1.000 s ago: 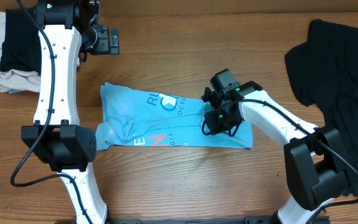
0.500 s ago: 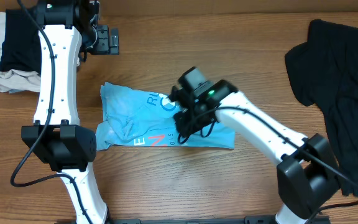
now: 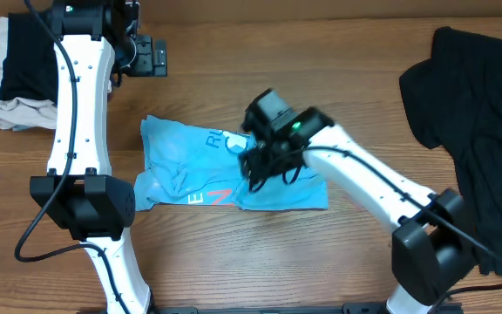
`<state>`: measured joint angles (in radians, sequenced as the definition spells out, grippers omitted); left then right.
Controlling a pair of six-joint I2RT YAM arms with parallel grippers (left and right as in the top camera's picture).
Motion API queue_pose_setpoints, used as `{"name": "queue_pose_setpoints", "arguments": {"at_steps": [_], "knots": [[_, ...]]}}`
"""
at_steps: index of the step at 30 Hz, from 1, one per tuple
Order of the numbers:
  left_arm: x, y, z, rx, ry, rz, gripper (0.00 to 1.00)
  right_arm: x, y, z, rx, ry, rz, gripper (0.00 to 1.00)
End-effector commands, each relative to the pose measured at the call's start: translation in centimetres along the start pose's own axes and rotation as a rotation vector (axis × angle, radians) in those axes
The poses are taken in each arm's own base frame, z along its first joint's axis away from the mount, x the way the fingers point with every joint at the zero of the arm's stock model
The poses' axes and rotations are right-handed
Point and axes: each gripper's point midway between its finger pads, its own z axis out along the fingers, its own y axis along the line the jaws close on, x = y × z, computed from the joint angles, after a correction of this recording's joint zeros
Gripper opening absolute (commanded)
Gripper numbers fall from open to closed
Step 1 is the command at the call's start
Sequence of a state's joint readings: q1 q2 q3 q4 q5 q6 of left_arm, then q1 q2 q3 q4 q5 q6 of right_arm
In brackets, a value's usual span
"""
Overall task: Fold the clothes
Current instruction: 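Push the folded right end further left with the right gripper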
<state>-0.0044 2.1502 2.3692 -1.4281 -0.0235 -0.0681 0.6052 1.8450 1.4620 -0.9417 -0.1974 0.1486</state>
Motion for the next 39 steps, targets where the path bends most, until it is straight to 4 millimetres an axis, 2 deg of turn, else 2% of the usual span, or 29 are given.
{"name": "queue_pose_setpoints", "arguments": {"at_steps": [1,4,7,13,16,19,25,31,39], "knots": [[-0.5,0.3,-1.5,-0.008,-0.042,0.019,1.00,-3.3,-2.8,-1.4,0.063,-0.113,0.057,0.67],[-0.6,0.3,-1.5,-0.008,-0.045,0.019,1.00,-4.6,-4.2,-1.0,0.064,-0.149,0.110,0.62],[-0.7,0.3,-1.5,-0.007,-0.049,0.019,1.00,-4.9,-5.0,0.2,0.067,-0.145,0.154,0.57],[-0.9,0.3,-1.5,-0.007,-0.056,0.019,1.00,-3.9,-5.7,4.0,0.069,-0.069,0.213,0.56],[-1.0,0.3,-1.5,-0.007,-0.059,0.018,1.00,-3.3,-6.4,5.3,0.095,-0.040,0.274,0.55],[-1.0,0.3,-1.5,-0.007,-0.059,0.021,1.00,-3.2,-7.3,5.5,0.124,-0.040,0.345,0.55],[-1.0,0.3,-1.5,-0.008,-0.060,0.034,1.00,-3.3,-7.6,6.0,0.125,-0.043,0.355,0.52],[-1.2,0.3,-1.5,-0.007,-0.067,0.034,1.00,-2.8,-7.8,6.8,0.131,-0.021,0.382,0.38],[-1.2,0.3,-1.5,-0.007,-0.070,0.041,1.00,-2.9,-7.8,6.8,0.131,-0.023,0.381,0.12]]}}
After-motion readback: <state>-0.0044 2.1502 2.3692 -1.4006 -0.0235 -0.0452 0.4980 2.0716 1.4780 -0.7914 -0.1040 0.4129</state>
